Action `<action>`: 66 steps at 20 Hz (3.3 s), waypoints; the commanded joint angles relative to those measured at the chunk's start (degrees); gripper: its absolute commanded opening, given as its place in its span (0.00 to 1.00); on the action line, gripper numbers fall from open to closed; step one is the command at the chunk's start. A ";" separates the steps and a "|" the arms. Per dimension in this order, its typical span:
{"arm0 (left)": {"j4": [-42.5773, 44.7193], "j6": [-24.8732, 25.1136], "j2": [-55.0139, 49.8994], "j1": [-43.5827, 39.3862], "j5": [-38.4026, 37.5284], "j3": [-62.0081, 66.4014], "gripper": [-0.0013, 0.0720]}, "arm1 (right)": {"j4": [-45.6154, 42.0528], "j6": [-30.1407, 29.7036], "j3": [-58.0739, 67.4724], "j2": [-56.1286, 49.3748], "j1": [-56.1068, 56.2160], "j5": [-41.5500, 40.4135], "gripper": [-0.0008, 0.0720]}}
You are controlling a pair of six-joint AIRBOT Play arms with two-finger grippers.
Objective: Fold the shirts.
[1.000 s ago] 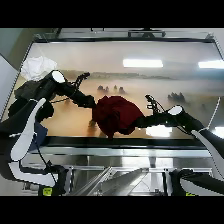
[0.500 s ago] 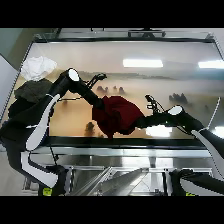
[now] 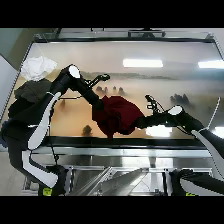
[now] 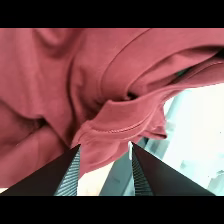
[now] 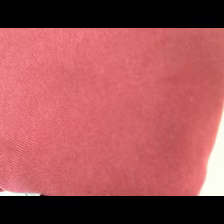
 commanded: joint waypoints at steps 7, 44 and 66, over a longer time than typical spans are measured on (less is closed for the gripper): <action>-4.59 -2.08 -0.04 -1.66 8.22 -0.98 0.49 | 0.00 0.02 0.02 0.00 0.02 0.04 0.04; -20.37 -19.43 15.89 12.15 1.31 15.69 0.02 | 7.54 0.87 5.88 31.23 -38.71 20.92 0.04; -16.65 -23.71 37.16 8.28 9.86 3.15 0.05 | 6.14 4.85 43.95 26.23 -32.59 23.41 0.04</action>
